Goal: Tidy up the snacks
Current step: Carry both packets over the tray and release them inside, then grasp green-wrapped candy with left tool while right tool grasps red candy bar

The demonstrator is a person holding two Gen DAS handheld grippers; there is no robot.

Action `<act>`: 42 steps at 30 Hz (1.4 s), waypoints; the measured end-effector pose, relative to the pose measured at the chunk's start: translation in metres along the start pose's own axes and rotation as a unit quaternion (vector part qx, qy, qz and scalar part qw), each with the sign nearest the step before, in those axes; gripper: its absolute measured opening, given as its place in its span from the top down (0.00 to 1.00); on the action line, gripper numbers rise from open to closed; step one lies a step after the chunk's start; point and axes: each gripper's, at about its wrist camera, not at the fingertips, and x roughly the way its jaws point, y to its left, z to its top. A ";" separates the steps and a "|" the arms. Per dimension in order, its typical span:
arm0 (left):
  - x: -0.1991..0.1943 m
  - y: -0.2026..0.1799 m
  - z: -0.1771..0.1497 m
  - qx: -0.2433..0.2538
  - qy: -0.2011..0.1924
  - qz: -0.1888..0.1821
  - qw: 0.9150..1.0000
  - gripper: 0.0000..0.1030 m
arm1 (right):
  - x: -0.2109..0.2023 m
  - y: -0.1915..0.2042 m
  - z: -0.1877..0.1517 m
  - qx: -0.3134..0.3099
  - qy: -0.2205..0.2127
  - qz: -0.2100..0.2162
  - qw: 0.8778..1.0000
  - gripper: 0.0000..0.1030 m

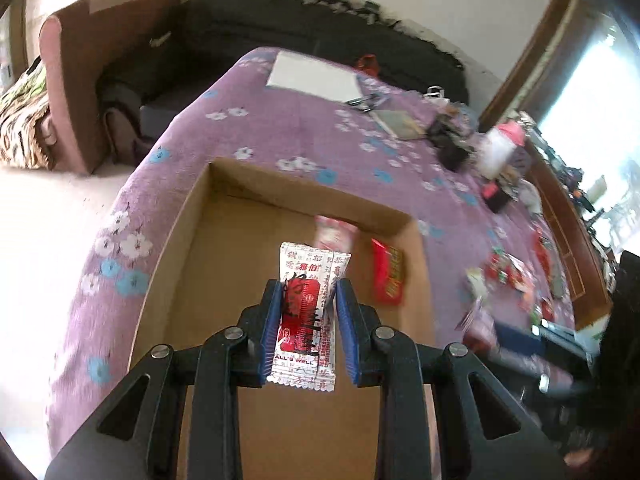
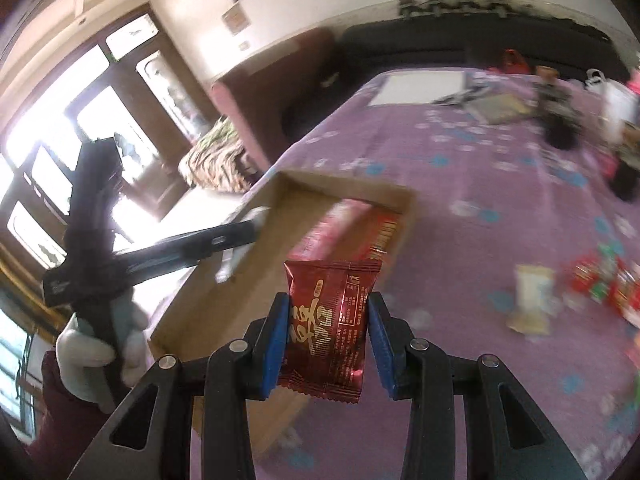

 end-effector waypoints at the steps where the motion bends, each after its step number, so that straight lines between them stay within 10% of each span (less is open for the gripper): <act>1: 0.007 0.004 0.004 -0.003 0.003 0.004 1.000 0.76 | 0.011 0.007 0.003 -0.006 0.007 -0.005 1.000 0.62; 19: 0.048 0.027 0.026 -0.043 0.014 0.029 0.999 0.72 | 0.078 0.004 0.015 0.001 0.030 -0.048 0.998 0.56; 32: -0.036 -0.005 0.007 -0.058 -0.046 -0.008 0.997 0.72 | -0.004 -0.026 0.004 0.033 -0.047 -0.033 0.998 0.46; 36: -0.060 -0.037 -0.016 -0.054 -0.063 -0.051 0.995 0.38 | -0.027 -0.064 -0.011 0.066 -0.056 -0.054 0.995 0.46; 42: -0.067 -0.082 -0.048 -0.035 -0.049 -0.100 0.993 0.38 | -0.072 -0.143 -0.039 0.132 -0.082 -0.110 0.982 0.46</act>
